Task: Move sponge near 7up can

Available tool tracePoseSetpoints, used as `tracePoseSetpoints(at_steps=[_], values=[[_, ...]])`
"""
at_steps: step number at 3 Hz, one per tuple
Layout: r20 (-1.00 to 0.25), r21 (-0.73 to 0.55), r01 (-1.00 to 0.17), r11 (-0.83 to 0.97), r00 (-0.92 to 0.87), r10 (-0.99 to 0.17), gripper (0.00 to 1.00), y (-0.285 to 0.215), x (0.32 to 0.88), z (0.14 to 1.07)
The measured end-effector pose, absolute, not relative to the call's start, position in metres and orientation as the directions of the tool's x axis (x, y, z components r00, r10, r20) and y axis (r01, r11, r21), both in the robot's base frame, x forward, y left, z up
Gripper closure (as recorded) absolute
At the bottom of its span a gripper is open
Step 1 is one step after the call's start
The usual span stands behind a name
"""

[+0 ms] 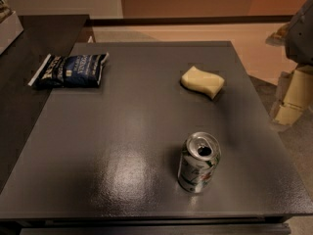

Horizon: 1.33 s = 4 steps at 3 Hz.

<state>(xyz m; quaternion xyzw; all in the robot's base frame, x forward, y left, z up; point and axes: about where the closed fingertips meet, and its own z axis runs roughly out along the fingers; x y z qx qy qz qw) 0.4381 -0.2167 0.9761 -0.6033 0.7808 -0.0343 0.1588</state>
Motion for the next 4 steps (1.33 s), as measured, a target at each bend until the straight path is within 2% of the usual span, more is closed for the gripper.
tracePoseSetpoints(at_steps=[2,4], values=[[-0.241,-0.248,-0.914,0.322,-0.264,-0.934,0.00,-0.212,0.453,0.975],[-0.374,-0.255,-0.826,0.502,-0.395,-0.839,0.00,-0.207,0.529,0.965]])
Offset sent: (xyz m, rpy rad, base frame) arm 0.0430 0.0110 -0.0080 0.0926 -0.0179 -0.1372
